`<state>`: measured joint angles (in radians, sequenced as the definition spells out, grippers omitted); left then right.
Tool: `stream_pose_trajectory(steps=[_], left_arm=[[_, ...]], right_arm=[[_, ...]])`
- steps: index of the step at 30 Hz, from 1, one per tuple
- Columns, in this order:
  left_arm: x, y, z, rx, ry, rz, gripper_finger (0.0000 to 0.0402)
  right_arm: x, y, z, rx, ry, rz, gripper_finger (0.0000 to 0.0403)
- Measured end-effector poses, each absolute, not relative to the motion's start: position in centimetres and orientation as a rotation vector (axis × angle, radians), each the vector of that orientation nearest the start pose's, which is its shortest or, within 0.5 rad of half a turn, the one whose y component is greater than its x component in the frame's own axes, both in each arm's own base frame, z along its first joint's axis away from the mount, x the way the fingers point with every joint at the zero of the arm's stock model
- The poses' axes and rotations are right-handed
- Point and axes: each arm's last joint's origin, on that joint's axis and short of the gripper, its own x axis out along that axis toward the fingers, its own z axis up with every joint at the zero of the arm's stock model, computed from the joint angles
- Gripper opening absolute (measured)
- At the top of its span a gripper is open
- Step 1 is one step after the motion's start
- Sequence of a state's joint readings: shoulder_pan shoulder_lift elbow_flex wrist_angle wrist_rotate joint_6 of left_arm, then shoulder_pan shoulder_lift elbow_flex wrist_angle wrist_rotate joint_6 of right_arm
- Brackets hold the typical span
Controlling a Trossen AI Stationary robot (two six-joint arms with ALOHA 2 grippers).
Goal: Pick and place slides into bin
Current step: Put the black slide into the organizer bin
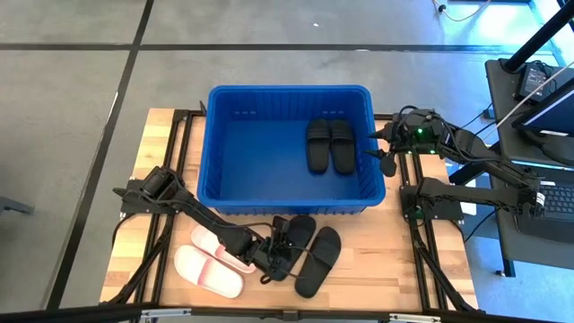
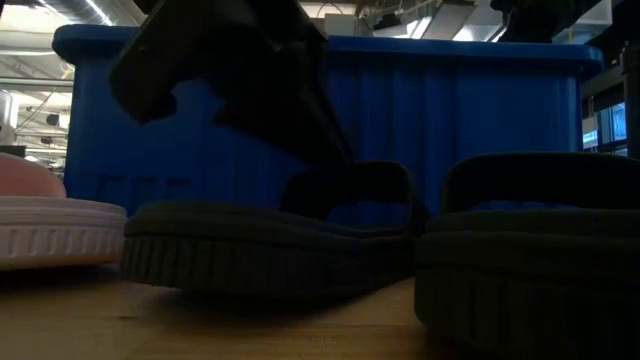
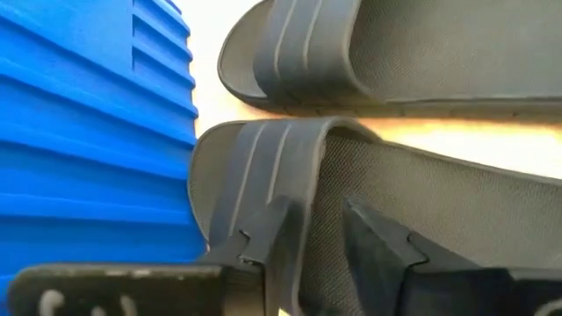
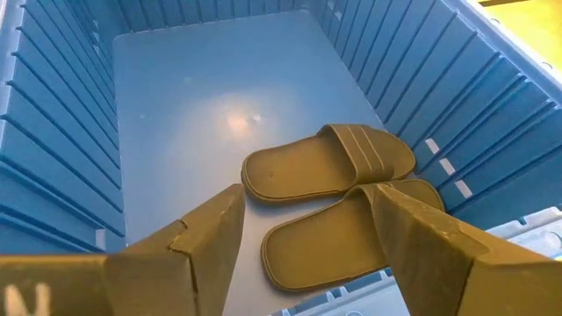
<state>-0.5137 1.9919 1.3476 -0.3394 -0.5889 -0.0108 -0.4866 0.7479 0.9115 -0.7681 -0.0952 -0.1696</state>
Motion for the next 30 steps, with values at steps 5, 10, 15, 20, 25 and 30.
stream_pose_trajectory(steps=[5,10,15,20,25,30], left_arm=[[36.1,-18.4,16.6,0.570,0.901,0.068,0.0120],[36.1,-17.3,16.4,0.591,0.950,0.103,0.0122],[36.3,-16.7,16.4,0.604,0.949,0.148,0.0121],[36.3,-16.8,16.4,0.595,0.950,0.140,0.0120],[36.3,-16.8,16.4,0.586,0.951,0.123,0.0120],[36.4,-16.9,16.4,0.578,0.944,0.116,0.0119]], right_arm=[[12.3,-6.2,32.7,0.012,0.612,-0.328,0.0251],[12.3,-6.2,32.7,0.011,0.612,-0.328,0.0251],[12.3,-6.2,32.7,0.012,0.612,-0.329,0.0251],[12.3,-6.2,32.7,0.012,0.612,-0.328,0.0251],[12.3,-6.2,32.7,0.012,0.612,-0.328,0.0251],[12.3,-6.2,32.7,0.013,0.617,-0.328,0.0251]])
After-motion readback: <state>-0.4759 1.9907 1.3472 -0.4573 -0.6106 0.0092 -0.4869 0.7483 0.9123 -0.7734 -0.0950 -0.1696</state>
